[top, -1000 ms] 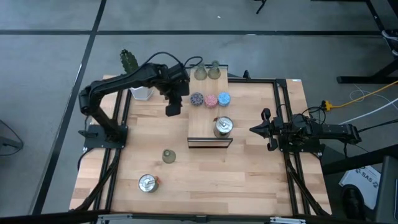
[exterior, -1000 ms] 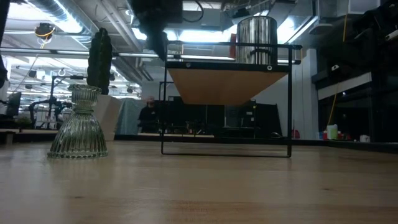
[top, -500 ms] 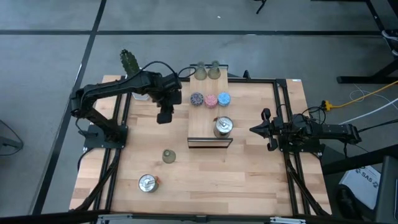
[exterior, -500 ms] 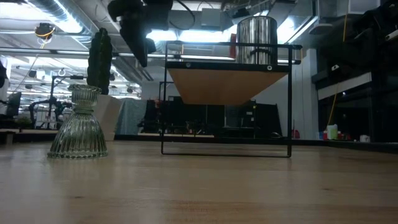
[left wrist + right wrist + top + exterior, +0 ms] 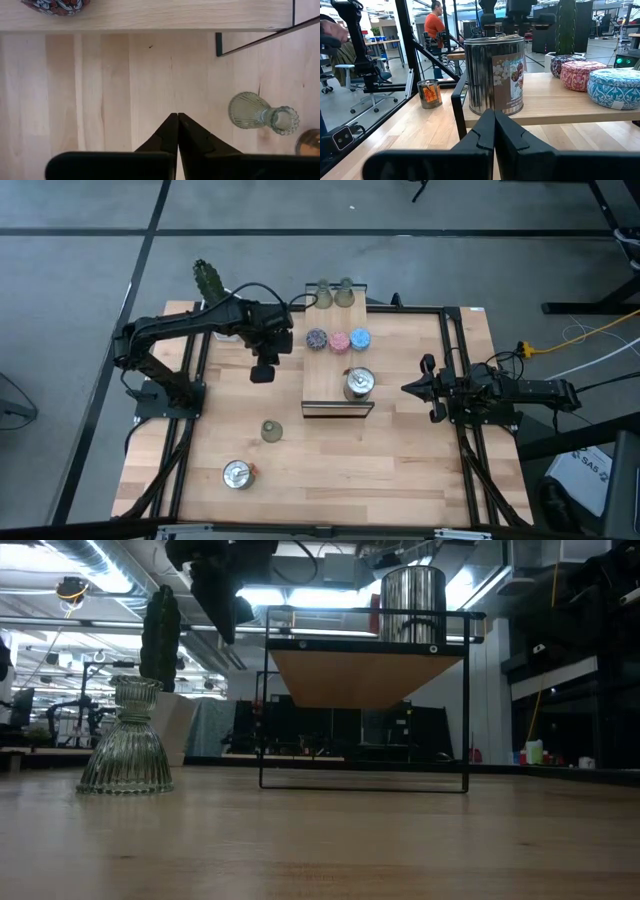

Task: Pick & Place candle stick holders
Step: Put the transparent candle holder on the shelf

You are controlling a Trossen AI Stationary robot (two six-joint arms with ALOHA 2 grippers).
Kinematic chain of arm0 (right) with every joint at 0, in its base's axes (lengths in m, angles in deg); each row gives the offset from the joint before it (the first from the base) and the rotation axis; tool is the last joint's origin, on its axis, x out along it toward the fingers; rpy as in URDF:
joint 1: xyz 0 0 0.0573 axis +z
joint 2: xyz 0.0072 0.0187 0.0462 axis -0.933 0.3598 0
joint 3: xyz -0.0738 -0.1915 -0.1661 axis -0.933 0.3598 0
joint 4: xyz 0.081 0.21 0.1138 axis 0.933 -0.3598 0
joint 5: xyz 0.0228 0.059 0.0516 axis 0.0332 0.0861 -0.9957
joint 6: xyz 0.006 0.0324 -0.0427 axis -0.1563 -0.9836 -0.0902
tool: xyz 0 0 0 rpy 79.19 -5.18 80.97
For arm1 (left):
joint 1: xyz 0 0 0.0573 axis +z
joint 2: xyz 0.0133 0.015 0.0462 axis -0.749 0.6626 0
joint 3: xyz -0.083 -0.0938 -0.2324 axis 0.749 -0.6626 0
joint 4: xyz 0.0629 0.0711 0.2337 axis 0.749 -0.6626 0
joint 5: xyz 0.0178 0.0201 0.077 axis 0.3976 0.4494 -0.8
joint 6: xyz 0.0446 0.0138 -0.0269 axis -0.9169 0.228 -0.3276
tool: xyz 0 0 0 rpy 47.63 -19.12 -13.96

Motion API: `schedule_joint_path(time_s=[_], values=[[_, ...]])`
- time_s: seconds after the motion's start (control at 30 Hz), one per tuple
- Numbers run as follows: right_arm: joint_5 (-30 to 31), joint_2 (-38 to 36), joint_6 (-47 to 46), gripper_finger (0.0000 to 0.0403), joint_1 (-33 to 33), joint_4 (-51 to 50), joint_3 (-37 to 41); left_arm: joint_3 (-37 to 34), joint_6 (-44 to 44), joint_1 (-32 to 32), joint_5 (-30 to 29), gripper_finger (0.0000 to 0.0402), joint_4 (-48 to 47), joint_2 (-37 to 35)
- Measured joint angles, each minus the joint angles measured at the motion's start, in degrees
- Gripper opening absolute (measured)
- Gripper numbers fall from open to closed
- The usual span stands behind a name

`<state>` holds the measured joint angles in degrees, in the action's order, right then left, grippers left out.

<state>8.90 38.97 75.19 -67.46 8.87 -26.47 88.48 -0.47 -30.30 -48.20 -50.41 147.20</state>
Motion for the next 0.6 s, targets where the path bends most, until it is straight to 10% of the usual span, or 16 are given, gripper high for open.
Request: schedule_joint_path(time_s=[0.6], values=[[0.02, 0.0, 0.02, 0.0005, -0.01, 0.01, 0.0, -13.77, 2.71, -7.16, 3.68, 0.0002, 9.9, -8.13]])
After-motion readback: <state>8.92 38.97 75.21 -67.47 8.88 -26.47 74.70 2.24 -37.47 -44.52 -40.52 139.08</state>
